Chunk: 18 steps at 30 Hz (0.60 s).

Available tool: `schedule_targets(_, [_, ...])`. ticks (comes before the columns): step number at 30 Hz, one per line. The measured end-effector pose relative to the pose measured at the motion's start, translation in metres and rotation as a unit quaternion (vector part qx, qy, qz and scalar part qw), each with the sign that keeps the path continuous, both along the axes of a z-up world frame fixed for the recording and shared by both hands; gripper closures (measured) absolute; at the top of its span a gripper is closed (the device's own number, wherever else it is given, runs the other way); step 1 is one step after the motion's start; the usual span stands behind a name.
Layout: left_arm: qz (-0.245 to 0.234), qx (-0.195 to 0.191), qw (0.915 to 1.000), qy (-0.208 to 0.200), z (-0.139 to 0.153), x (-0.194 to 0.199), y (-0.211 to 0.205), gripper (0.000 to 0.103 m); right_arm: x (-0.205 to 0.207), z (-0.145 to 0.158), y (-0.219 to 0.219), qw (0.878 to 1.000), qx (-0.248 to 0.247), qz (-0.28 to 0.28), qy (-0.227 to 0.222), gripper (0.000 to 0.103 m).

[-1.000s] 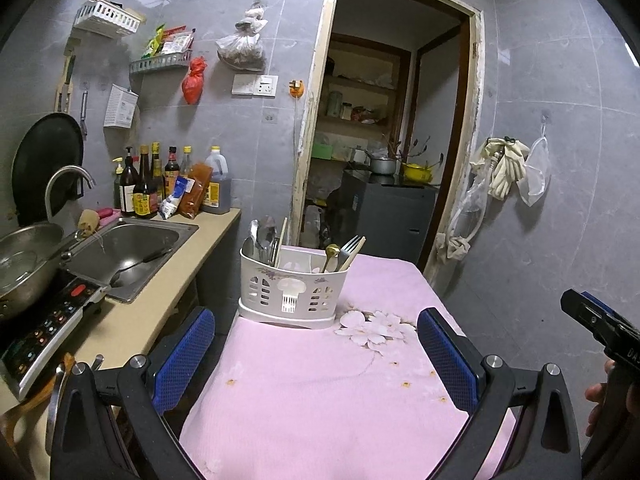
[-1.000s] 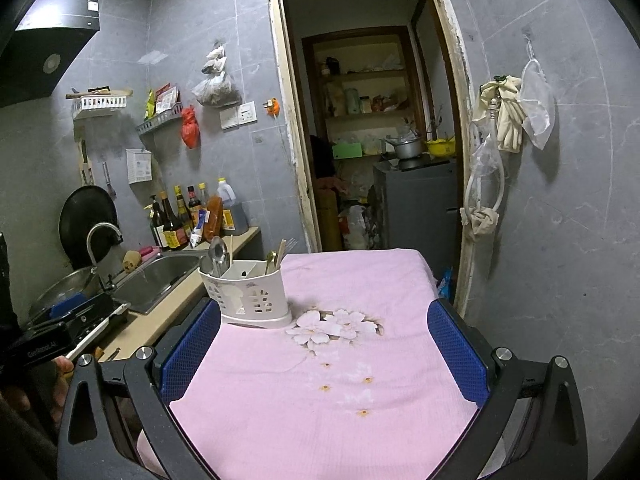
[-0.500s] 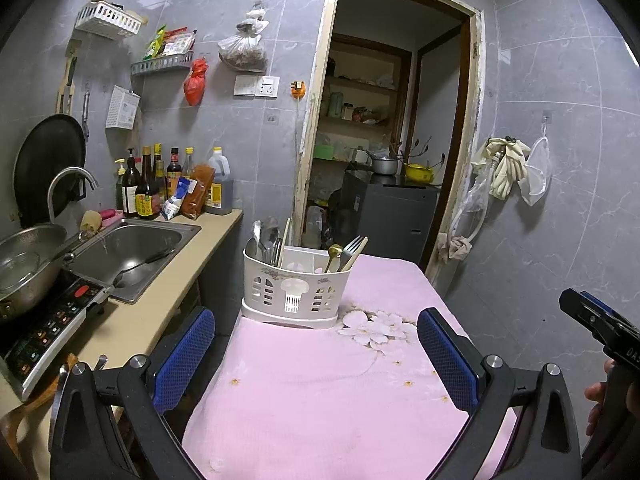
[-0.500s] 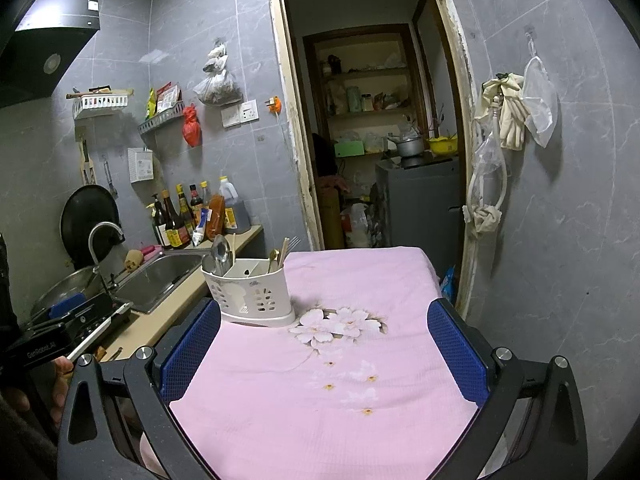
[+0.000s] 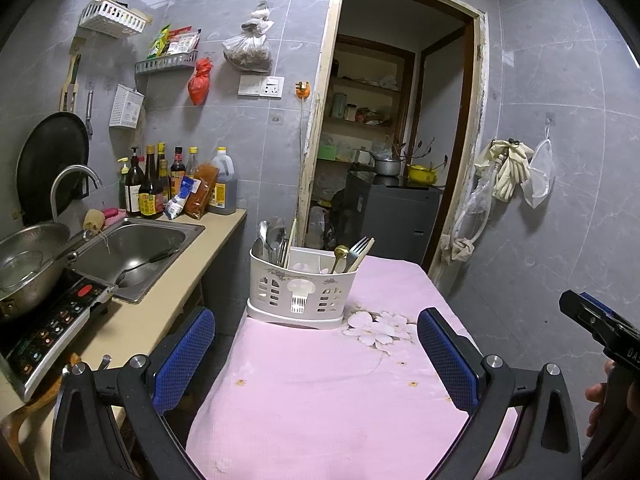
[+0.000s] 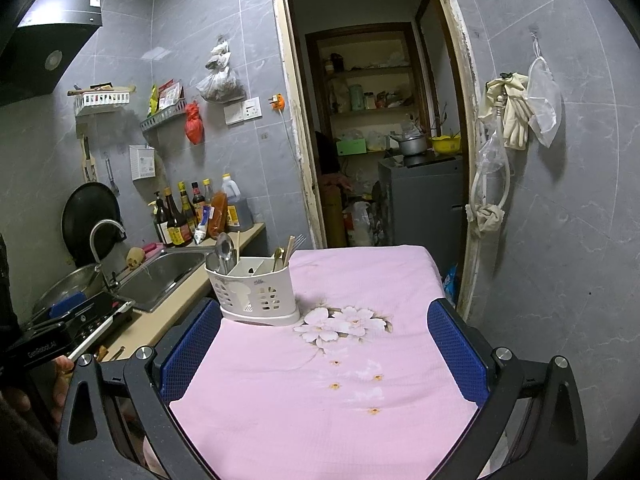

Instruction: Organize utensils

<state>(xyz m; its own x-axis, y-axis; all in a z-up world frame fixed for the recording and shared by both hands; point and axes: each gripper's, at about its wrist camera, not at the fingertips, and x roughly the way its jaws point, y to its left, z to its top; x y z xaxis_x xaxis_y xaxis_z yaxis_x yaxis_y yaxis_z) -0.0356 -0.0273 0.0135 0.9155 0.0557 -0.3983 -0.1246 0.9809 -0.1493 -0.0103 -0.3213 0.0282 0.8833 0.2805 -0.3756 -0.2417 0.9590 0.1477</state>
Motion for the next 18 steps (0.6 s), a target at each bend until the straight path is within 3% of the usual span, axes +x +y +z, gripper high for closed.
schedule_targets(18, [0.0, 0.0, 1.0, -0.001, 0.0, -0.0008, 0.0039, 0.001, -0.0006, 0.001, 0.0004, 1.0, -0.001, 0.001, 0.0, 0.001])
